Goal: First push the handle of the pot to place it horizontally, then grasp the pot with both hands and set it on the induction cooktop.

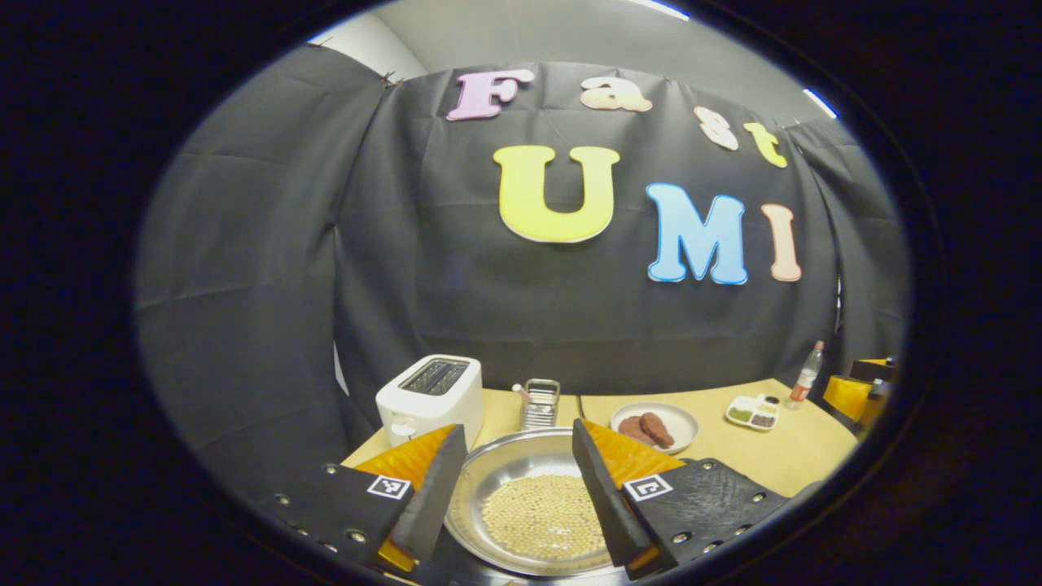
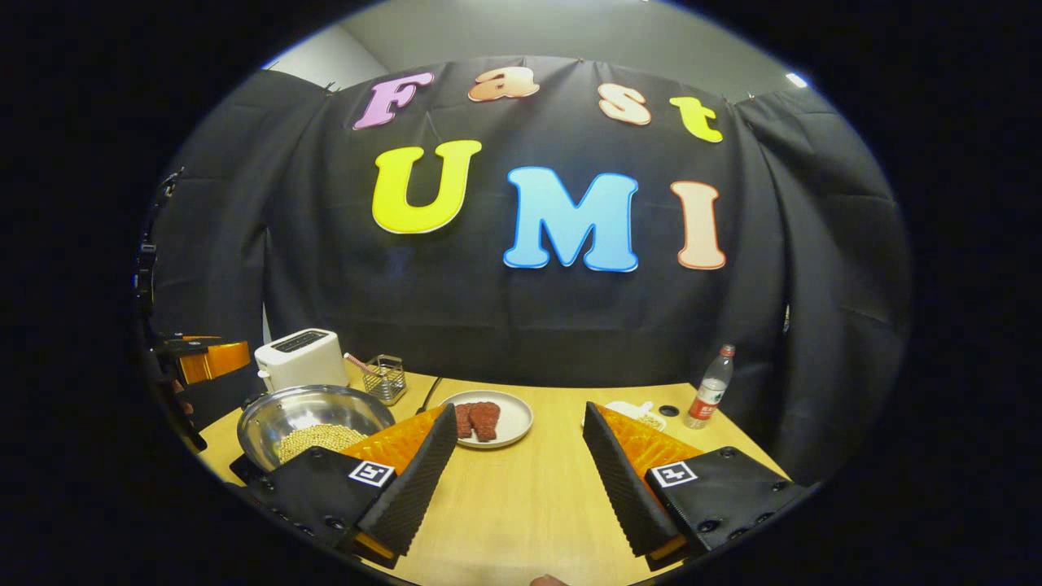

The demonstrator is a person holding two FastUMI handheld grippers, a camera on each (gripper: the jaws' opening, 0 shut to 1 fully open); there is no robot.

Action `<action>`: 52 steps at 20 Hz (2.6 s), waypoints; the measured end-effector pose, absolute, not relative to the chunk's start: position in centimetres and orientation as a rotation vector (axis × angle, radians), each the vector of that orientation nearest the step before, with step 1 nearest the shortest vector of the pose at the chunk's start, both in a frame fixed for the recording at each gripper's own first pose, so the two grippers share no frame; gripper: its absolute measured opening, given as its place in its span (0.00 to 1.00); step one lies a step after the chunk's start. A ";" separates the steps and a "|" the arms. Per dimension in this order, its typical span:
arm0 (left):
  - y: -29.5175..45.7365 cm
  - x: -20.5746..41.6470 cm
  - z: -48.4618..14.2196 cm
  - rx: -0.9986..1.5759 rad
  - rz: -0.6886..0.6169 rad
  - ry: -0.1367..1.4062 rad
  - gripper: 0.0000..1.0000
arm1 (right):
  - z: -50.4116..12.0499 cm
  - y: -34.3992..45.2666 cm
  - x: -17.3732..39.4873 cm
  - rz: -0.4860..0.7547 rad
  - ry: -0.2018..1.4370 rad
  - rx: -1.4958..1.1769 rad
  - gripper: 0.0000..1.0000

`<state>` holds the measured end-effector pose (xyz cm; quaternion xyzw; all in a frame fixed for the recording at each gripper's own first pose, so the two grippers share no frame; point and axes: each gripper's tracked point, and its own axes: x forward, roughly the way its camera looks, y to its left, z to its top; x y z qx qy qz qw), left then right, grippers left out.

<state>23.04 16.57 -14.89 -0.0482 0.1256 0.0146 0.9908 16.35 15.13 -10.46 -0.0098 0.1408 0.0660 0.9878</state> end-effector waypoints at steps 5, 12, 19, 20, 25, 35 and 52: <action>10.2 18.9 -9.5 -0.092 0.003 0.193 0.76 | -7.3 8.6 12.7 0.100 0.219 -0.001 0.96; 3.1 11.5 -3.2 -0.071 -0.026 0.117 0.76 | -4.0 1.1 7.2 0.085 0.151 -0.003 0.96; -0.5 4.3 0.6 -0.045 -0.011 0.061 0.76 | -2.8 -3.5 1.7 0.102 0.136 -0.006 0.98; -0.8 3.6 1.0 -0.038 -0.012 0.058 0.79 | -2.9 -3.7 1.1 0.104 0.140 -0.003 0.98; -1.6 0.3 2.5 -0.032 -0.031 0.036 0.76 | -1.6 -3.9 -1.1 0.098 0.126 0.023 0.98; -0.2 -5.0 3.8 -0.028 -0.052 0.017 0.79 | 0.3 -2.5 -5.3 0.042 0.084 0.014 0.98; 2.0 -7.3 4.5 -0.040 -0.022 -0.018 0.79 | 1.4 -1.2 -7.8 0.045 0.041 -0.009 0.98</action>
